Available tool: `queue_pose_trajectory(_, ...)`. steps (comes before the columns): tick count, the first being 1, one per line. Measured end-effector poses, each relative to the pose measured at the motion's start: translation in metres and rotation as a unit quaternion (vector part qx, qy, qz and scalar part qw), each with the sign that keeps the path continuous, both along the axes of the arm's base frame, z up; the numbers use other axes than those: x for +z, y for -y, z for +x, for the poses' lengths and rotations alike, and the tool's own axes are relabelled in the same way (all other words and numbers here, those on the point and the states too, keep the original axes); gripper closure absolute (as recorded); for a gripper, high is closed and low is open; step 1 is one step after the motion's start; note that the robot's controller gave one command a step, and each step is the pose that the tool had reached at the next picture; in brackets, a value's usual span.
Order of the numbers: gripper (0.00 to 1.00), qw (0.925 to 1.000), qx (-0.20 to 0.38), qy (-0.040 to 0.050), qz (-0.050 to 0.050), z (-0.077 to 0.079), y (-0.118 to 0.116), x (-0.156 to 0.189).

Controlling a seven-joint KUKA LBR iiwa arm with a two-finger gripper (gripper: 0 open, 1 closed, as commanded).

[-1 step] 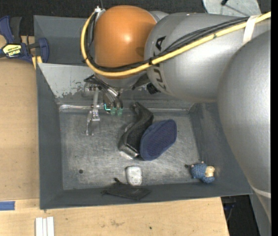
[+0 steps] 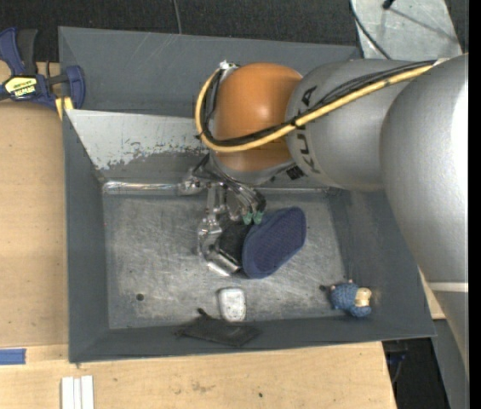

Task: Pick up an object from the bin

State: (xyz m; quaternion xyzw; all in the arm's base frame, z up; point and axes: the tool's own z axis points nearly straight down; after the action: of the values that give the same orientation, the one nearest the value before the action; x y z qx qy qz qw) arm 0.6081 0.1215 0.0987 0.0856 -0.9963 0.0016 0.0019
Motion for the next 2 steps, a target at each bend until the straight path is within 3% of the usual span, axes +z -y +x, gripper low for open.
queue_pose_trajectory(1,0.00,0.9633,-0.268,0.0022,0.003,-0.005,0.047,-0.011)
queue_pose_trajectory(2,0.00,0.9747,-0.224,0.0026,0.001,-0.050,0.098,-0.006)
